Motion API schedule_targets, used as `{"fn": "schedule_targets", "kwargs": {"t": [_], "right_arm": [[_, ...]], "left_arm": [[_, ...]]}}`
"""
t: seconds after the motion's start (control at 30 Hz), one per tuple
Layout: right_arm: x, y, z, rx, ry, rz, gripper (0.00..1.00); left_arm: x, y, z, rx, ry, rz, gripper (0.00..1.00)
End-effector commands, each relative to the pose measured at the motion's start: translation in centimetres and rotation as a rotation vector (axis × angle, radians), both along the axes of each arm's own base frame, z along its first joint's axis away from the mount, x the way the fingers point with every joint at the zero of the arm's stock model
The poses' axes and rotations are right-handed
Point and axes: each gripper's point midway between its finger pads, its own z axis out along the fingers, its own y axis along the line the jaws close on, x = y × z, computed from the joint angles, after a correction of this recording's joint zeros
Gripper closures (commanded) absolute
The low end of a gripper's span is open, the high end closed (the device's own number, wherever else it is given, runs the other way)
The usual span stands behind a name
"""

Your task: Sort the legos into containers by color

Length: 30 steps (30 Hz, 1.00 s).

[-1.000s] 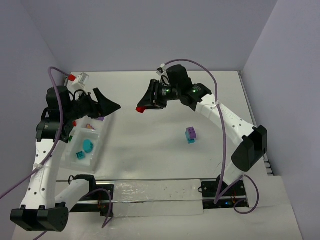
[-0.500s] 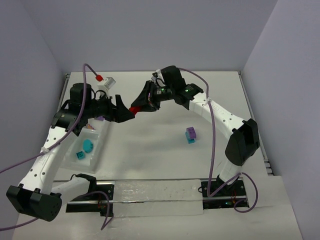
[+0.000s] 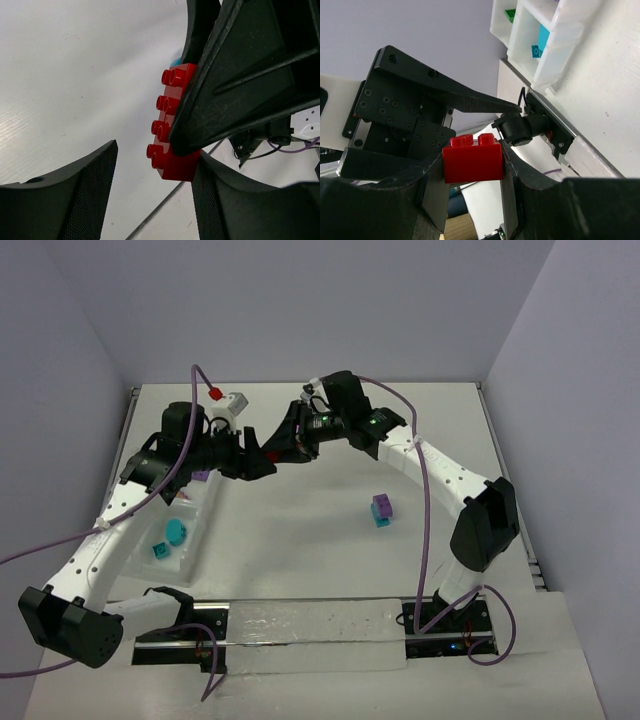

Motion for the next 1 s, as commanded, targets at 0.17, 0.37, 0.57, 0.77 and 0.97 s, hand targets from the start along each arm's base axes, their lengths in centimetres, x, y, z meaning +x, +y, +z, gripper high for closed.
{"fn": "schedule_targets", "kwargs": {"t": [0.17,0.37,0.57,0.77,0.97], "right_arm": [[-1.0,0.3,1.3,0.066,-0.043,0.051,1.0],[-0.9,0.4,1.4,0.072,-0.045,0.055,1.0],[-0.9,0.6,1.5,0.081,-0.042,0.068,1.0],[-0.3,-0.1,2.6,0.108,-0.087,0.057,0.4],[1.4,-2.8,3.3,0.042,-0.154,-0.019,0.0]], "left_arm": [[1.3,-1.3,4.6,-0.084,-0.13,-0.033,0.45],[1.4,-1.9,5.7,-0.121,-0.145,-0.055,0.61],[1.5,-2.0,5.1,-0.107,-0.12,-0.057,0.98],[1.6,-1.0,4.2,-0.072,-0.109,0.003,1.0],[2.5,0.8,1.4,0.025,-0.036,0.128,1.0]]}}
